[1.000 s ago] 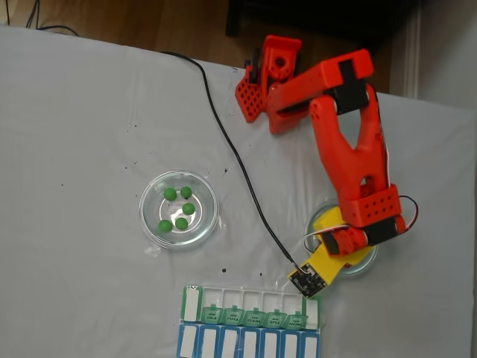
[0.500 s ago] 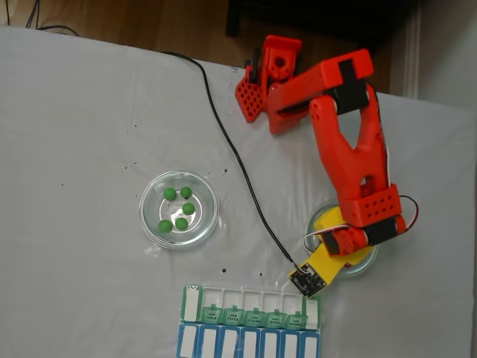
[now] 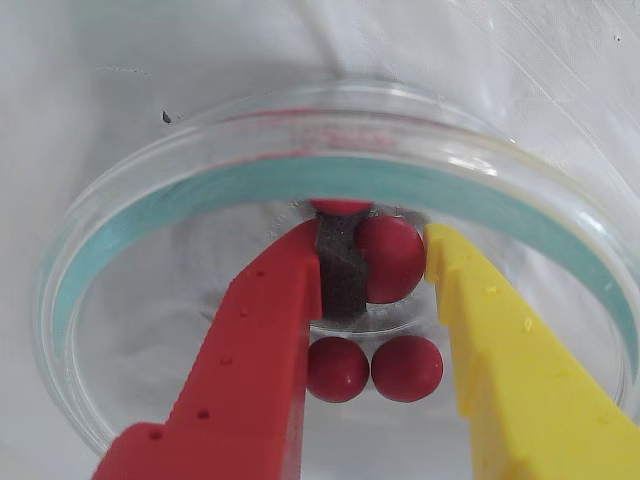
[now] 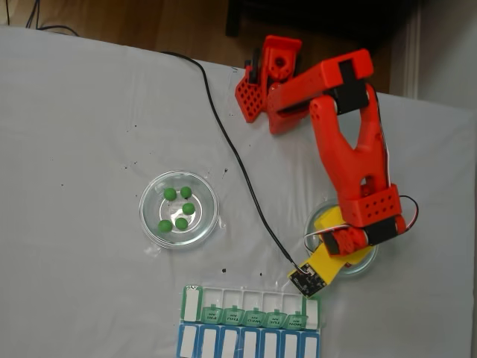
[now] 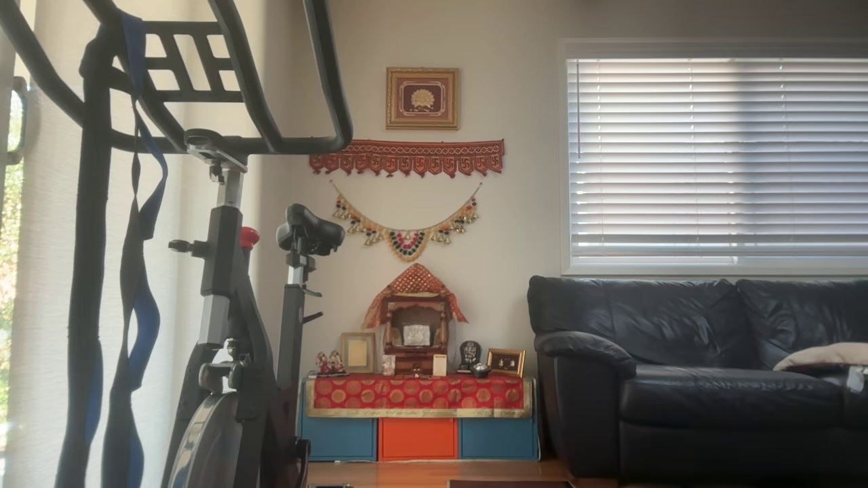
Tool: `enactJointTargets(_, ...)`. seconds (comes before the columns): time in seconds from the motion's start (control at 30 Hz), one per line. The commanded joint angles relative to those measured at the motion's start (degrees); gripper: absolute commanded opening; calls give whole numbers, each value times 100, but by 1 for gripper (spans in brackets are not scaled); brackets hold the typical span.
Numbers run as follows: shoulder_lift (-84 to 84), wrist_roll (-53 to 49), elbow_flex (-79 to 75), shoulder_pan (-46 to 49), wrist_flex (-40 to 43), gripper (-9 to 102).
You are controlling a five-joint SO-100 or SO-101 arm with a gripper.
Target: Sort medicines into box.
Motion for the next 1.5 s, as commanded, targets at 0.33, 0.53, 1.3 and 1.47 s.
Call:
enactJointTargets(0.33, 940, 193, -299, 18, 483, 1)
enactJointTargets(0.53, 1828, 264, -404, 272, 905, 1)
enactJointTargets(1.3, 615, 1301, -2408, 1661, 536, 1)
enactJointTargets(1.47, -255, 1380, -3322, 1635, 791, 1)
